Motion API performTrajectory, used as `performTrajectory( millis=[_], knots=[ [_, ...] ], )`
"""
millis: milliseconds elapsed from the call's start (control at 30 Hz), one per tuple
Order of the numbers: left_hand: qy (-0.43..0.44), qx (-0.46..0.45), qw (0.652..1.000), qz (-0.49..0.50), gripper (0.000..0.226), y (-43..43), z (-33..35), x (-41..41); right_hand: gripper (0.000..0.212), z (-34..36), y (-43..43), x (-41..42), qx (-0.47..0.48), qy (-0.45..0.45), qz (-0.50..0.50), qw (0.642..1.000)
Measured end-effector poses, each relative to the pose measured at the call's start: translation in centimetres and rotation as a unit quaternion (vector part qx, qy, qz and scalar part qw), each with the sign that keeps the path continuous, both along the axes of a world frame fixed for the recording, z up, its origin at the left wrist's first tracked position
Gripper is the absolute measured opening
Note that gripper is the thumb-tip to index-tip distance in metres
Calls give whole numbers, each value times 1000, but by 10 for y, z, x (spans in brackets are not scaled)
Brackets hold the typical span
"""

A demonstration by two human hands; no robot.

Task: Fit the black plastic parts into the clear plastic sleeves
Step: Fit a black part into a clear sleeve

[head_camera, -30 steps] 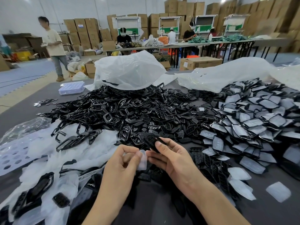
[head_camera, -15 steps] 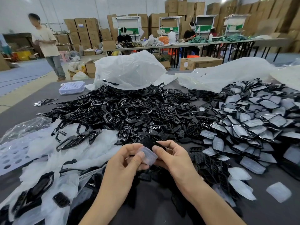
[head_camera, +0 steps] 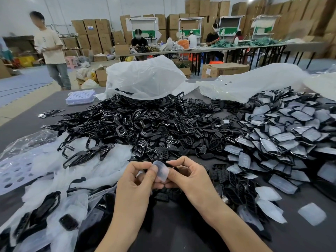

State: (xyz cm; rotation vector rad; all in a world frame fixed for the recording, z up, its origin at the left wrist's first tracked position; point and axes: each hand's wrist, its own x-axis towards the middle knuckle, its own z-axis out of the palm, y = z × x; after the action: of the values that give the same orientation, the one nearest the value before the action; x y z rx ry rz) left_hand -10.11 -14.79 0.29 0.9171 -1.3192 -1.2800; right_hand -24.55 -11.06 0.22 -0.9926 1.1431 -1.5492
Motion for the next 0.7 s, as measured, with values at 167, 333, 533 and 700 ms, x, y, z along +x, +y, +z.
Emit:
performTrajectory(
  millis=[167,333,533,700],
  knots=[
    [3,-25,1000,7,17,-3,1,0,14,1,1,1,-13,-13,14,1000],
    [23,-5,1000,-1,12,-4,-1,0,29,4,2,3,-18,-24,21,999],
    [-9,-18,999,-34,9,-3,-4,0,16,4,2,1,-20,9,-16,1000],
    [-76,-63,995,-21,21,1,0,-1,15,3,2,1,-22,22,-18,999]
  ],
)
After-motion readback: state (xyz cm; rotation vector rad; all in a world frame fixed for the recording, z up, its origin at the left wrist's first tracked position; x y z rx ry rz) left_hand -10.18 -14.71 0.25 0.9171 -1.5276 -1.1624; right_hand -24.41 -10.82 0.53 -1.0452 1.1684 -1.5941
